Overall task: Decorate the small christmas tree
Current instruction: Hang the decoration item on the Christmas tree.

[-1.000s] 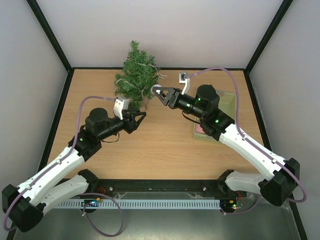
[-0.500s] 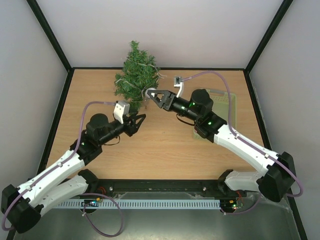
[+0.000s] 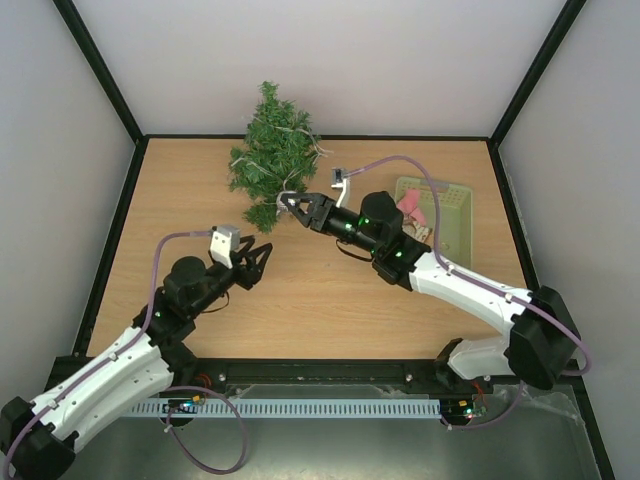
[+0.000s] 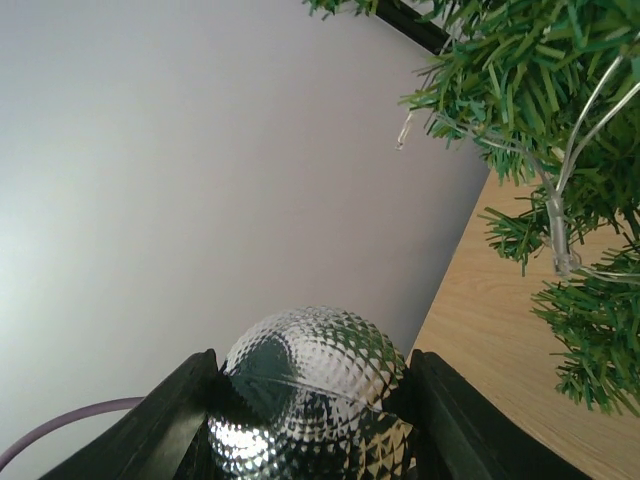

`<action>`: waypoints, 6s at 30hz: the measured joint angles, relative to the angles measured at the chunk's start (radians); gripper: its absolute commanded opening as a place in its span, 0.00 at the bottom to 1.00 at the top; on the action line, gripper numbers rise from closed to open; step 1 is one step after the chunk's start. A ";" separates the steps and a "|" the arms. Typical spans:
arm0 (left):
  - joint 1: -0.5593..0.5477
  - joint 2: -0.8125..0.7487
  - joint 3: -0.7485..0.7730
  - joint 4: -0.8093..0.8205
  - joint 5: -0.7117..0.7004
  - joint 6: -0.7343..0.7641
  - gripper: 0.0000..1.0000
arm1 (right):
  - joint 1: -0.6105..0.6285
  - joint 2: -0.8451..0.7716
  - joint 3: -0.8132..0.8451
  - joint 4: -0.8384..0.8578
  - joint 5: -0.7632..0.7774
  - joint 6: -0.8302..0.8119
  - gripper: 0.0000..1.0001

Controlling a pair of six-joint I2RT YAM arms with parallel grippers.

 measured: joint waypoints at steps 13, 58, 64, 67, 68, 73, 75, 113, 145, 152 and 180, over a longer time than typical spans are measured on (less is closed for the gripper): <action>0.000 0.095 -0.024 0.157 -0.029 0.039 0.56 | 0.037 0.063 -0.005 0.074 0.018 0.061 0.41; 0.165 0.117 0.000 0.085 -0.018 -0.051 0.02 | 0.045 0.217 -0.050 0.178 0.137 0.080 0.40; 0.172 0.129 -0.017 0.087 0.005 -0.068 0.02 | 0.045 0.290 -0.048 0.194 0.148 0.081 0.40; 0.172 0.158 -0.018 0.089 0.017 -0.068 0.02 | 0.045 0.306 -0.047 0.196 0.151 0.075 0.40; 0.172 0.167 -0.018 0.089 0.019 -0.068 0.02 | 0.045 0.309 -0.047 0.197 0.153 0.073 0.40; 0.173 0.193 -0.026 0.095 0.023 -0.067 0.02 | 0.045 0.314 -0.039 0.197 0.165 0.059 0.40; 0.173 0.198 -0.032 0.097 0.023 -0.067 0.02 | 0.045 0.319 -0.032 0.197 0.169 0.052 0.40; 0.187 0.117 -0.071 0.062 0.139 -0.145 0.02 | 0.045 0.329 -0.035 0.190 0.174 0.037 0.40; 0.246 0.211 -0.060 0.042 0.138 -0.167 0.02 | 0.045 0.349 -0.032 0.199 0.154 -0.008 0.40; 0.248 0.209 -0.060 0.068 0.154 -0.167 0.02 | 0.045 0.349 -0.032 0.222 0.143 -0.008 0.40; 0.248 0.137 -0.096 0.127 0.163 -0.208 0.02 | 0.046 0.342 -0.045 0.271 0.135 0.000 0.40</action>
